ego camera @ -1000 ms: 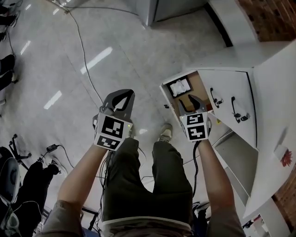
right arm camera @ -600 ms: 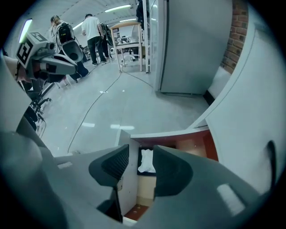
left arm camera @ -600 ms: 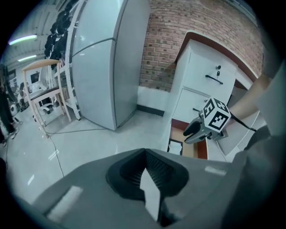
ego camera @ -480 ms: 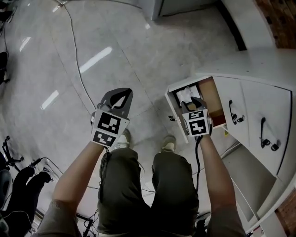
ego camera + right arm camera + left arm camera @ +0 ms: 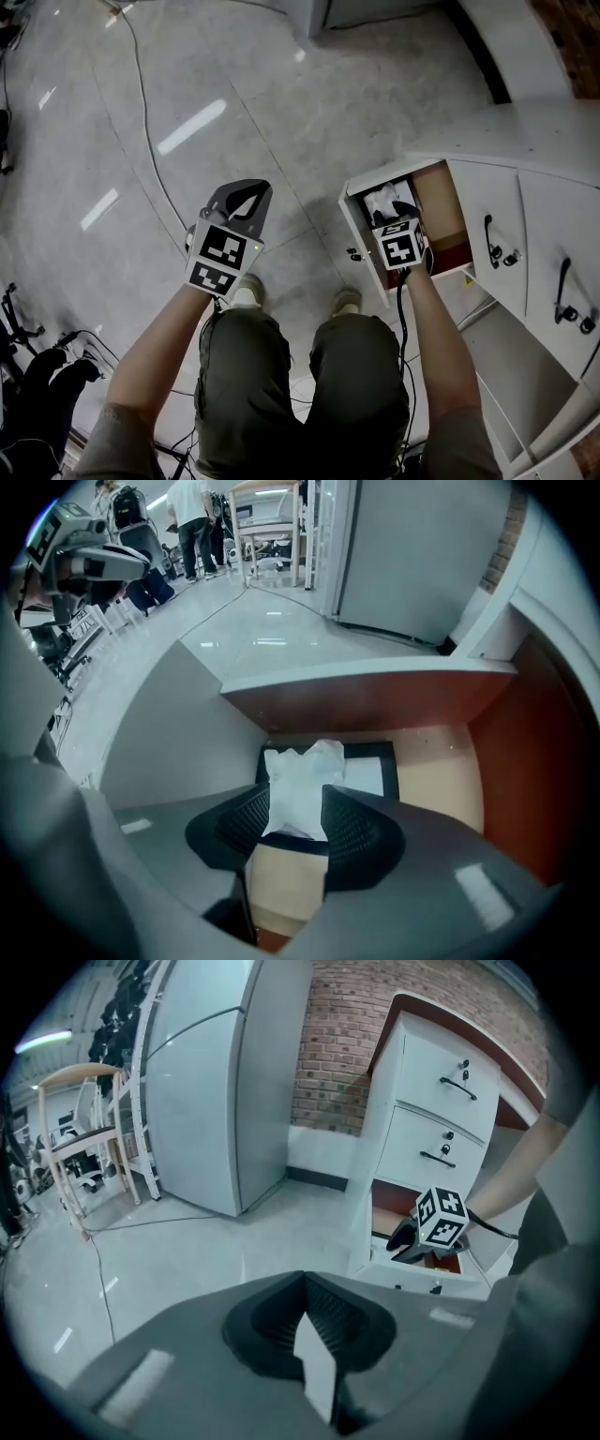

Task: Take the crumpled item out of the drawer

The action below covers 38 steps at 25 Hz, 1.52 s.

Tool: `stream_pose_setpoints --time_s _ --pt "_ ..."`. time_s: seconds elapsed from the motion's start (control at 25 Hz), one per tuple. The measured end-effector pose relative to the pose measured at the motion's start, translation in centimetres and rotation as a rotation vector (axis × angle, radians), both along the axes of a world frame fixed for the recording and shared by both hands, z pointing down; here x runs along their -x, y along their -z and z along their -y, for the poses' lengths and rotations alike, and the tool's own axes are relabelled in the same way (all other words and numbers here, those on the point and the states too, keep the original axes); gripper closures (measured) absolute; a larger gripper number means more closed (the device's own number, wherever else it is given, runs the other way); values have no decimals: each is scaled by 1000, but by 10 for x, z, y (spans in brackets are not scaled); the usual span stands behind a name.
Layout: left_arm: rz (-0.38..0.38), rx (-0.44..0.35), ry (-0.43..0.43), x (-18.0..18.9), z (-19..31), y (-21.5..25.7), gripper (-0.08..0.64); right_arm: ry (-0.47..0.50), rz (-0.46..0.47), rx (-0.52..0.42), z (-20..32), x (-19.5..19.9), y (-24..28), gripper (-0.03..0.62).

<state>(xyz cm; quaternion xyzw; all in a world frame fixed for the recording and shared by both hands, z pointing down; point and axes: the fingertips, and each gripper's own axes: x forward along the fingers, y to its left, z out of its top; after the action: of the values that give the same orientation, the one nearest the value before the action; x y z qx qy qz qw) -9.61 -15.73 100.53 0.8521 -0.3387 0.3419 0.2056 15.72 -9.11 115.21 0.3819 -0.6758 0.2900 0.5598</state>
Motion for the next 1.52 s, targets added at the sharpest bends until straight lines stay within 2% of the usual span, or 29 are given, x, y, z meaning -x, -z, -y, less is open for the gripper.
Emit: stream_pose_setpoints --time_s 0.12,0.28,0.36,0.4,0.6,0.76,1.08,1.28,1.52 --pt "1 5 11 4 2 -6 560 5 -54 11 2 -7 -13 400" --pt "15 25 27 13 0 -7 560 12 -96 11 1 -8 -12 471" --pt "19 34 32 16 -3 -3 560 -25 -66 4 3 -5 -1 541" --pt "23 38 27 17 -4 0 560 -50 -41 -4 6 -2 8 554" --pt "54 82 13 30 -5 27 560 -113 32 -37 11 10 63 561" --pt "48 72 43 35 -1 75 560 -142 66 -61 8 16 121 561" --pt "36 40 30 26 -7 180 560 -183 158 -167 10 32 262 561" --pt "4 3 23 19 -10 260 560 -137 207 -247 8 54 369 561" --pt "-36 -54 31 15 -24 363 560 -139 296 -363 10 79 501 561"
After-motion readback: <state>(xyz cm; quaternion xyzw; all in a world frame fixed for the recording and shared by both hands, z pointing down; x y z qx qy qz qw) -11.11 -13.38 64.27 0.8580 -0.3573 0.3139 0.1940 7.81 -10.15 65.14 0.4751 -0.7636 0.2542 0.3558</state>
